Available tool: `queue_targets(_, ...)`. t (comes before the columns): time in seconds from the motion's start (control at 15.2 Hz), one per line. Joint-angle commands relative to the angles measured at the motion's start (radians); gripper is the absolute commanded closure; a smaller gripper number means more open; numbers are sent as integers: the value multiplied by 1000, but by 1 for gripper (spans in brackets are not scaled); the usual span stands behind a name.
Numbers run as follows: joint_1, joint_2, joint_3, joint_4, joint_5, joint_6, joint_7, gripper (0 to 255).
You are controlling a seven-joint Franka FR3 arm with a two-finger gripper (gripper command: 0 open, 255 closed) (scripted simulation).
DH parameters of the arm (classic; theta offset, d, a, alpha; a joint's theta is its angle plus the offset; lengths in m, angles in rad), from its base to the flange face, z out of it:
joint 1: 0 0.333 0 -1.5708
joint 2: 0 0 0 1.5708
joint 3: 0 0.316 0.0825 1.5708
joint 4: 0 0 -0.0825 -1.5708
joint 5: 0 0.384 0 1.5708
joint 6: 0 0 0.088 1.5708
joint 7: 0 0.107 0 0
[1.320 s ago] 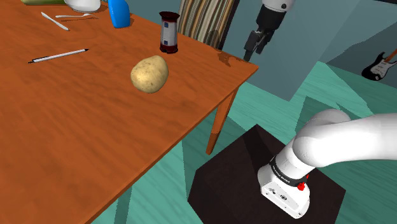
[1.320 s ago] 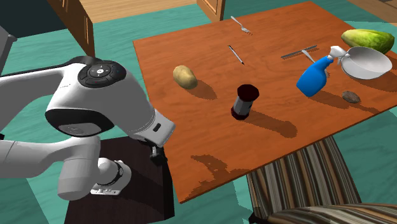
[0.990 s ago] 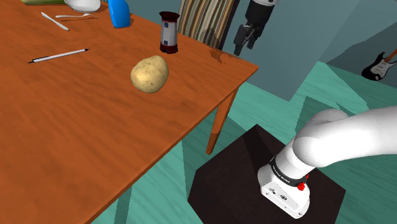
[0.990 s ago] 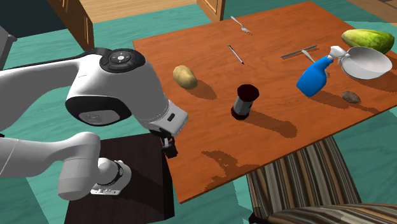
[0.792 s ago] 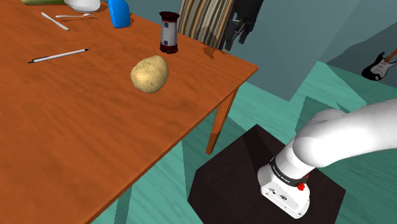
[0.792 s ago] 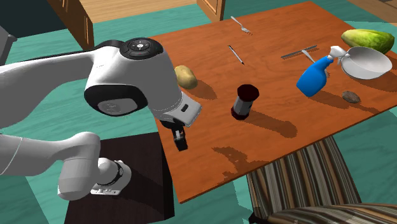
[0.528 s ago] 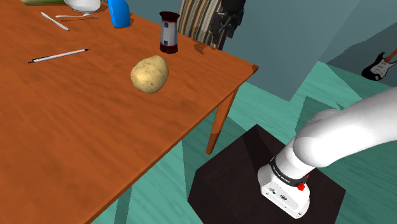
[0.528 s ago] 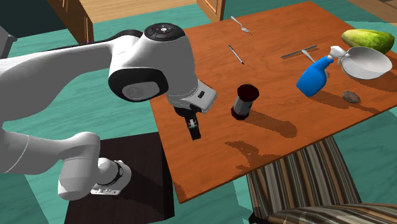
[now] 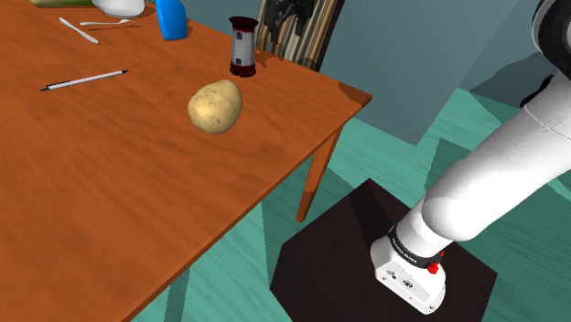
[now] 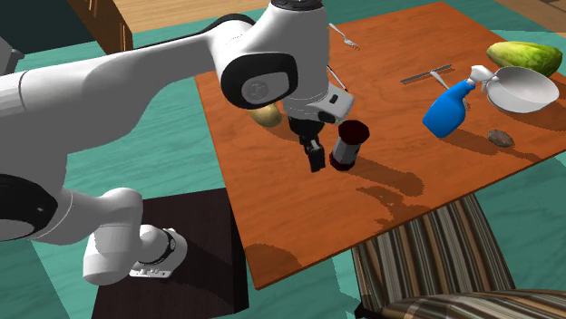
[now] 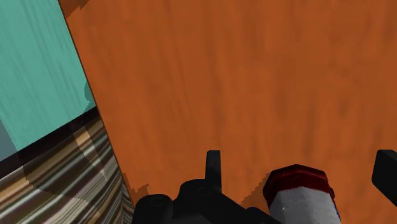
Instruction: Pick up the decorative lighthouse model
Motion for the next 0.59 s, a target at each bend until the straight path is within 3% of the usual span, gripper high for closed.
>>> queue_targets(0.0, 8, 92, 15, 120, -23, -29, 25, 0)
queue_targets(0.4, 69, 402, 44, 568, -112, -176, 82, 0)
queue_targets(0.53, 72, 410, 42, 568, -114, -168, 85, 0)
